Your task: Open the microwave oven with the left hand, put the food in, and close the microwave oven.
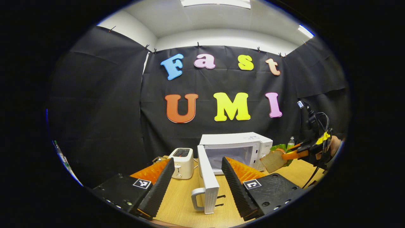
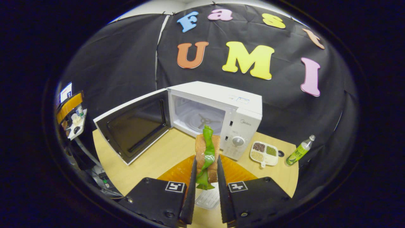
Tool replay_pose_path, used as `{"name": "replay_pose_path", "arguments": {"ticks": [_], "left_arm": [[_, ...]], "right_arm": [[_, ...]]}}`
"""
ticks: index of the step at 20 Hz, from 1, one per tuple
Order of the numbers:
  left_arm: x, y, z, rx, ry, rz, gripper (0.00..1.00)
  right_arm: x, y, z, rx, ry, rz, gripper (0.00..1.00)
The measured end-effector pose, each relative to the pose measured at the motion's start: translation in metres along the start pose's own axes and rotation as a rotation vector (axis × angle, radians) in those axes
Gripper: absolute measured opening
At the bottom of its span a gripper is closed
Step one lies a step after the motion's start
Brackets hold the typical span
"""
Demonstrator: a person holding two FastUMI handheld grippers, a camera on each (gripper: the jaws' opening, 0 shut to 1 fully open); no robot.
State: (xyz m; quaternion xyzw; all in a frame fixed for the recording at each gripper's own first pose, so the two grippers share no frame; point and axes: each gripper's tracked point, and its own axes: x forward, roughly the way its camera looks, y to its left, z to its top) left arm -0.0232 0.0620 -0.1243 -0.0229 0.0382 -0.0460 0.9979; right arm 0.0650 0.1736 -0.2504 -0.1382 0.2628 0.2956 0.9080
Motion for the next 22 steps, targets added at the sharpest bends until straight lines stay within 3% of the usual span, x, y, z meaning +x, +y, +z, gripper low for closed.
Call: {"name": "replay_pose_path", "arguments": {"ticks": [1,2,3,4,5,6,8,9,16,22], "left_arm": [[-0.001,-0.002,-0.003,-0.008,0.009,-0.007,0.77],[-0.002,-0.003,-0.004,-0.014,0.011,-0.012,0.76],[-0.002,-0.004,-0.005,-0.017,0.008,-0.015,0.88],[-0.004,-0.004,-0.003,-0.016,0.0,-0.016,0.88],[-0.006,-0.003,-0.001,-0.014,-0.009,-0.016,0.88],[-0.006,-0.004,-0.001,-0.014,-0.016,-0.018,0.88],[-0.008,-0.005,-0.002,-0.019,-0.021,-0.024,0.88],[-0.009,-0.005,-0.003,-0.02,-0.021,-0.028,0.88],[-0.017,0.008,-0.003,-0.016,-0.026,-0.019,0.88],[-0.024,0.019,0.0,-0.034,-0.072,0.009,0.88]], "right_arm": [[0.009,0.005,0.005,0.007,-0.028,-0.01,0.36],[0.017,0.01,0.011,0.003,-0.054,-0.021,0.29],[0.028,0.013,0.016,-0.003,-0.072,-0.031,0.36],[0.041,0.018,0.018,-0.008,-0.087,-0.035,0.29],[0.051,0.026,0.023,-0.008,-0.098,-0.027,0.44],[0.06,0.036,0.026,-0.006,-0.11,-0.016,0.29],[0.077,0.051,0.031,0.014,-0.126,-0.012,0.29],[0.085,0.057,0.035,0.025,-0.137,-0.019,0.37],[0.157,0.095,0.064,0.113,-0.264,-0.094,0.36],[0.218,0.09,0.071,0.185,-0.406,-0.16,0.37]]}}
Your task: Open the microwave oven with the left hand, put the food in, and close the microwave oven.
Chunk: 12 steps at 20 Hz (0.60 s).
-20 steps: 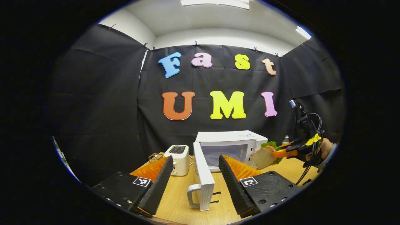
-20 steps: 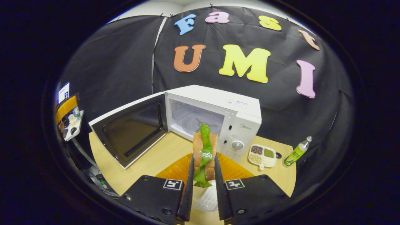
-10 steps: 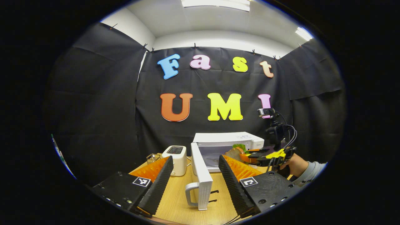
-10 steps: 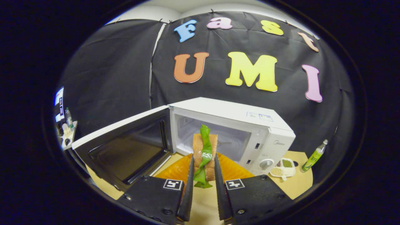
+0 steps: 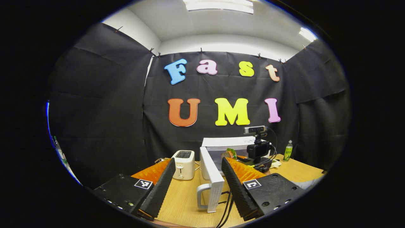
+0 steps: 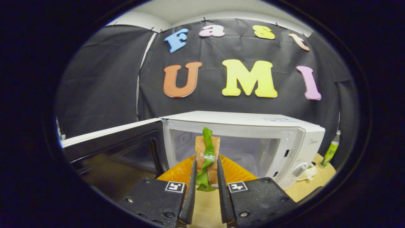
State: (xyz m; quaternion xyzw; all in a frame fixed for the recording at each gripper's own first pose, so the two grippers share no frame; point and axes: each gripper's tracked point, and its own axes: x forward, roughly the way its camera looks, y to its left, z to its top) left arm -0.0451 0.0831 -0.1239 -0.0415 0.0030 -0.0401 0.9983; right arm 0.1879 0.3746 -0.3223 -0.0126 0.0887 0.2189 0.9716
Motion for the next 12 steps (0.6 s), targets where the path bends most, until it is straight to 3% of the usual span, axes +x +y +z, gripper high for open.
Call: {"name": "replay_pose_path", "arguments": {"ticks": [2,3,4,12], "left_arm": [[0.0,-0.002,-0.005,-0.034,0.0,-0.004,0.89],[0.001,-0.002,-0.009,-0.042,0.005,-0.004,0.77],[0.002,-0.001,-0.012,-0.044,0.012,-0.006,0.9],[0.018,0.01,-0.027,-0.003,0.057,0.023,0.9]], "right_arm": [[0.018,-0.004,-0.006,0.042,-0.047,-0.02,0.36],[0.025,-0.006,-0.007,0.075,-0.073,-0.028,0.36],[0.034,-0.009,-0.013,0.121,-0.079,-0.037,0.36],[0.087,-0.052,-0.027,0.588,-0.069,-0.157,0.37]]}}
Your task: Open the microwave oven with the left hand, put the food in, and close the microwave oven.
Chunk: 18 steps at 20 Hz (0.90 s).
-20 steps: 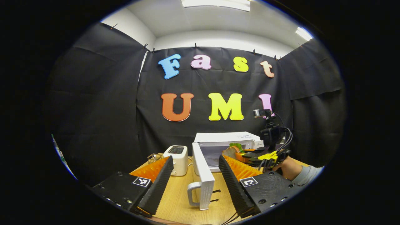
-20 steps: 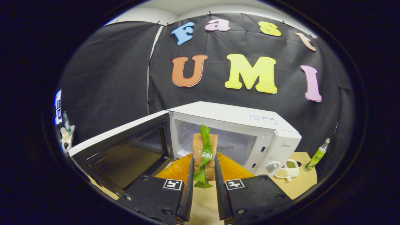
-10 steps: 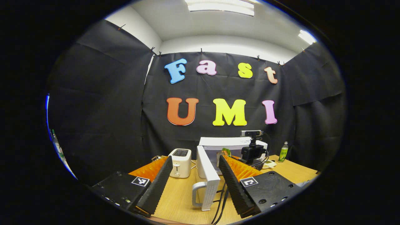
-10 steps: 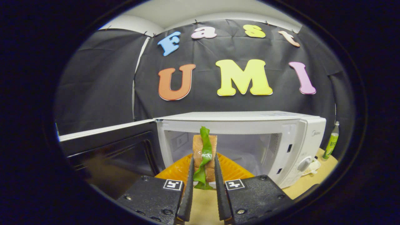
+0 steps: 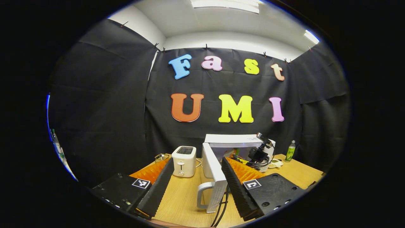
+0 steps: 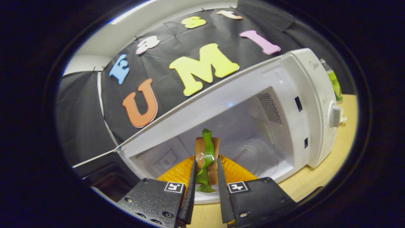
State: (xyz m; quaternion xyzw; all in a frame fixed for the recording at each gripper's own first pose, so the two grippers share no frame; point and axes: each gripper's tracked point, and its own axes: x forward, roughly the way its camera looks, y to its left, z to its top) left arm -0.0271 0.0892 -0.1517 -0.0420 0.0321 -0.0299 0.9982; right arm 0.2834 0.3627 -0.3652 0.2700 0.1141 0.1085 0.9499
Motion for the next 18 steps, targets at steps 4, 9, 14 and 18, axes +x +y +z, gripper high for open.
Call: {"name": "replay_pose_path", "arguments": {"ticks": [4,9,14,18], "left_arm": [[0.003,0.01,0.005,-0.001,-0.01,0.045,0.9],[0.007,0.009,0.011,-0.012,-0.022,0.041,0.9],[0.001,0.016,0.021,0.003,-0.049,0.067,0.9],[-0.005,0.025,0.019,0.005,-0.052,0.094,0.9]], "right_arm": [[0.016,-0.029,-0.014,0.033,0.03,-0.085,0.38],[0.02,-0.044,-0.022,-0.04,0.04,-0.108,0.39],[0.022,-0.047,-0.024,-0.212,0.0,-0.095,0.37],[0.015,-0.06,-0.022,-0.329,-0.028,-0.168,0.63]]}}
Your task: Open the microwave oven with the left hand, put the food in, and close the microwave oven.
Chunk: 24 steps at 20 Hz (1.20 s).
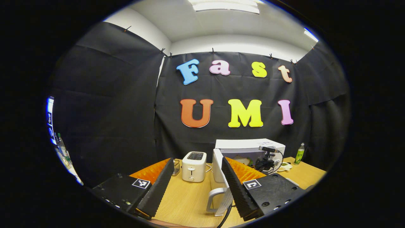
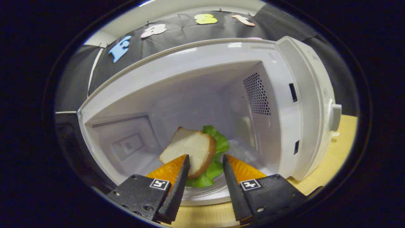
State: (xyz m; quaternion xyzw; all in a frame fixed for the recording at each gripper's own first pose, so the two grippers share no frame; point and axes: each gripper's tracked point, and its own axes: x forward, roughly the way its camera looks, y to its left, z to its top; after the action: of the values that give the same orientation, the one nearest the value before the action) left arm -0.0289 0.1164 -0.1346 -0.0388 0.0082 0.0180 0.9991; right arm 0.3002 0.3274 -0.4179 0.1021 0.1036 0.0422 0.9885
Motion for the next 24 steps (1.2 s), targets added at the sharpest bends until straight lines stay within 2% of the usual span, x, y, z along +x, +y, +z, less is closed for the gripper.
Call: {"name": "replay_pose_path", "arguments": {"ticks": [2,4,5,6,10,11,12,13,14,15,16,17,18,19,21,22,23,24], "left_arm": [[-0.005,0.002,-0.001,-0.008,0.009,0.005,0.9],[-0.011,0.004,-0.003,0.002,0.014,0.011,0.9],[-0.013,0.007,-0.003,0.013,0.013,0.019,0.9],[-0.015,0.01,-0.005,0.024,0.014,0.029,0.91],[-0.022,0.019,-0.014,0.038,0.023,0.058,0.9],[-0.022,0.019,-0.017,0.035,0.027,0.058,0.9],[-0.022,0.02,-0.021,0.033,0.03,0.057,0.9],[-0.022,0.022,-0.025,0.031,0.038,0.061,0.9],[-0.022,0.024,-0.032,0.028,0.049,0.063,0.9],[-0.021,0.026,-0.038,0.023,0.06,0.065,0.77],[-0.019,0.026,-0.045,0.019,0.072,0.066,0.9],[-0.018,0.028,-0.05,0.015,0.081,0.066,0.77],[-0.015,0.031,-0.057,0.013,0.095,0.07,0.77],[-0.013,0.033,-0.063,0.01,0.106,0.067,0.88],[-0.013,0.04,-0.068,0.006,0.11,0.069,0.81],[-0.012,0.041,-0.069,0.007,0.111,0.066,0.66],[-0.01,0.044,-0.071,0.014,0.105,0.065,0.63],[-0.008,0.048,-0.072,0.024,0.095,0.069,0.49]], "right_arm": [[-0.002,-0.002,-0.004,-0.014,0.02,-0.015,0.88],[-0.009,-0.005,-0.003,-0.041,0.021,-0.016,0.93],[-0.014,-0.006,-0.002,-0.053,0.018,-0.013,0.89],[-0.022,-0.005,-0.001,-0.061,0.011,-0.002,0.95],[-0.063,0.01,0.002,-0.139,-0.026,0.098,0.97],[-0.074,0.012,0.0,-0.139,-0.021,0.117,0.92],[-0.085,0.012,-0.003,-0.134,-0.008,0.123,0.92],[-0.098,0.013,-0.005,-0.125,0.001,0.127,0.98],[-0.109,0.015,-0.003,-0.122,0.004,0.138,0.97],[-0.123,0.018,0.002,-0.122,-0.003,0.151,0.97],[-0.134,0.017,0.01,-0.132,-0.015,0.148,0.97],[-0.144,0.016,0.018,-0.143,-0.027,0.146,0.98],[-0.153,0.014,0.023,-0.143,-0.018,0.147,0.98],[-0.162,0.013,0.024,-0.133,0.005,0.145,0.97],[-0.185,0.012,0.033,-0.135,0.044,0.151,0.97],[-0.197,0.011,0.044,-0.141,0.037,0.153,0.98],[-0.209,0.006,0.052,-0.151,0.035,0.146,0.98],[-0.221,0.002,0.063,-0.148,0.027,0.149,0.98]]}}
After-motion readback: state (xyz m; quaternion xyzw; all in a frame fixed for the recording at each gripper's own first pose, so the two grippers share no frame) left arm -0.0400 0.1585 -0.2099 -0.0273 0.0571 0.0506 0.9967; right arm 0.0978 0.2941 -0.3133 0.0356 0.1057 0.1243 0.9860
